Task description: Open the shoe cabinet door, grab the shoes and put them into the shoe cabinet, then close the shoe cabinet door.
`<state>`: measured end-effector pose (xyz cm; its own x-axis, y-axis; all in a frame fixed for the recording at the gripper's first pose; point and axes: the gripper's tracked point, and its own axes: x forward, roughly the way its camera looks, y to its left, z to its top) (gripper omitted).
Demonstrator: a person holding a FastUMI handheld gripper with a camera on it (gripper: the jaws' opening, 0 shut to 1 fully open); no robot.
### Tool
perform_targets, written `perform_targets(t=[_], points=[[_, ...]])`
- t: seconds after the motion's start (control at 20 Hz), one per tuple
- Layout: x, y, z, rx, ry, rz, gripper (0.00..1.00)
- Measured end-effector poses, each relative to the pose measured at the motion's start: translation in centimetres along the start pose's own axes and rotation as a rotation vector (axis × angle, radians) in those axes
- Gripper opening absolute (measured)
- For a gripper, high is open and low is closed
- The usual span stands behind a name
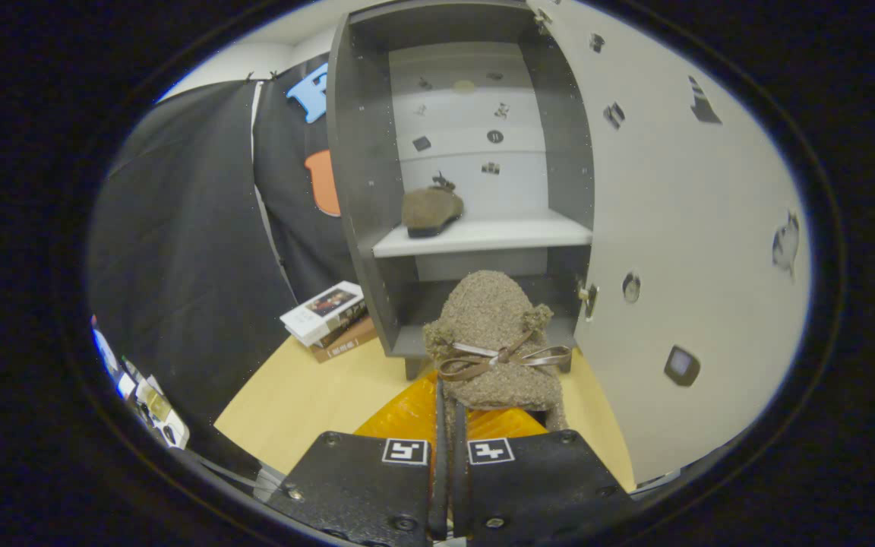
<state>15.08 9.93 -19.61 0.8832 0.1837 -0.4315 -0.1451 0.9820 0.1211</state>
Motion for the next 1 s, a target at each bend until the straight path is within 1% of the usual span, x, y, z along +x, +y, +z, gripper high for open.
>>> perform_targets(t=[0.15, 0.25, 0.4, 0.65, 1.0], points=[[-0.6, 0.0, 5.3, -0.014, -0.081, -0.036, 0.06], [-0.4, 0.1, 8.2, -0.031, -0.132, -0.045, 0.06], [1.2, 0.4, 12.1, -0.059, -0.181, -0.044, 0.06], [6.3, 0.2, 18.1, -0.09, -0.223, -0.051, 0.06], [15.6, -0.7, 23.2, -0.14, -0.197, -0.059, 0.06]])
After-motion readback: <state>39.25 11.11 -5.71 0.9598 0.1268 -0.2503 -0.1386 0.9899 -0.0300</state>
